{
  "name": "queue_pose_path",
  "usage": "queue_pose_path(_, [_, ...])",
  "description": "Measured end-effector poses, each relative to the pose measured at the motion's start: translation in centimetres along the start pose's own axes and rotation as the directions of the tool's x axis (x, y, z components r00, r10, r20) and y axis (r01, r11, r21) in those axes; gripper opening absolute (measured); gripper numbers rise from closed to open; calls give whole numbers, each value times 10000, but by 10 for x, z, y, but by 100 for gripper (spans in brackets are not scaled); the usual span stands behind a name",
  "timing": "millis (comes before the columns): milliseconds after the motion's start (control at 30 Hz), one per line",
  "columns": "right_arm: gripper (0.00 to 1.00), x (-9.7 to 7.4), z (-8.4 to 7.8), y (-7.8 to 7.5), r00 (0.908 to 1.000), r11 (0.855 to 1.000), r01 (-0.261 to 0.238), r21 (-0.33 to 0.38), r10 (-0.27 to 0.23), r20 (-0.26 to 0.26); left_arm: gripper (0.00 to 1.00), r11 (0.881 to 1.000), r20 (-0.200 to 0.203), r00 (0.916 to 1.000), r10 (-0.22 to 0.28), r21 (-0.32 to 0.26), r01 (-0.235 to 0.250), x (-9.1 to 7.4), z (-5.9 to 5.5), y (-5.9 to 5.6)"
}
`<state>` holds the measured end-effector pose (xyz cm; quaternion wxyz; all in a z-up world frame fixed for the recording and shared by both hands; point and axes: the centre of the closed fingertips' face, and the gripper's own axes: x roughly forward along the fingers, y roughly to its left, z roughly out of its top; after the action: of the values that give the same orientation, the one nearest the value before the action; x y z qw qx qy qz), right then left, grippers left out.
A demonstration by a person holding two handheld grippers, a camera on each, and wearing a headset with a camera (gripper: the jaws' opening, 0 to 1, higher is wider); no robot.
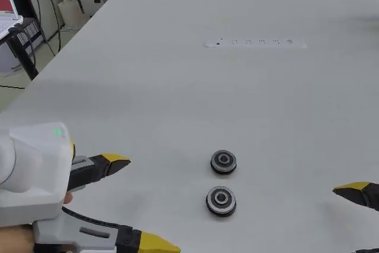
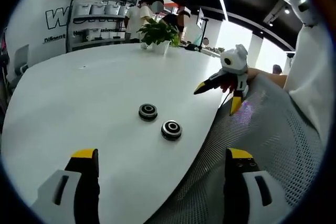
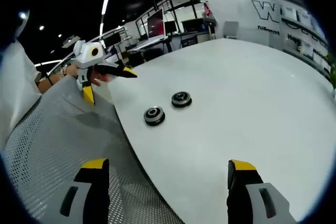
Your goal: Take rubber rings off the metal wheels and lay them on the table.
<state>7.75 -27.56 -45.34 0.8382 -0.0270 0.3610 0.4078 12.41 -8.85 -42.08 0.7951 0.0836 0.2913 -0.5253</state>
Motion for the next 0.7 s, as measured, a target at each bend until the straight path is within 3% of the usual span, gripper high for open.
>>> queue_pose_path(167, [92,-1,2,-4,9998,9998,172,-36,-172,121,98,9996,340,9994,-3,-279,12,-2,4,1])
queue_pose_path(300, [90,-3,6,-7,9987,9994,347,18,-347,369,98,9993,382,9991,-203,-302,215,-1,4,-1])
queue_pose_path(433, [89,-3,5,-7,9989,9994,346,10,-346,301,96,9994,375,9991,-220,-275,230,-1,3,-2])
queue_pose_path(700, [86,-2,6,-5,9990,9997,243,-60,-241,367,94,9988,742,9972,-70,-472,105,-3,8,2])
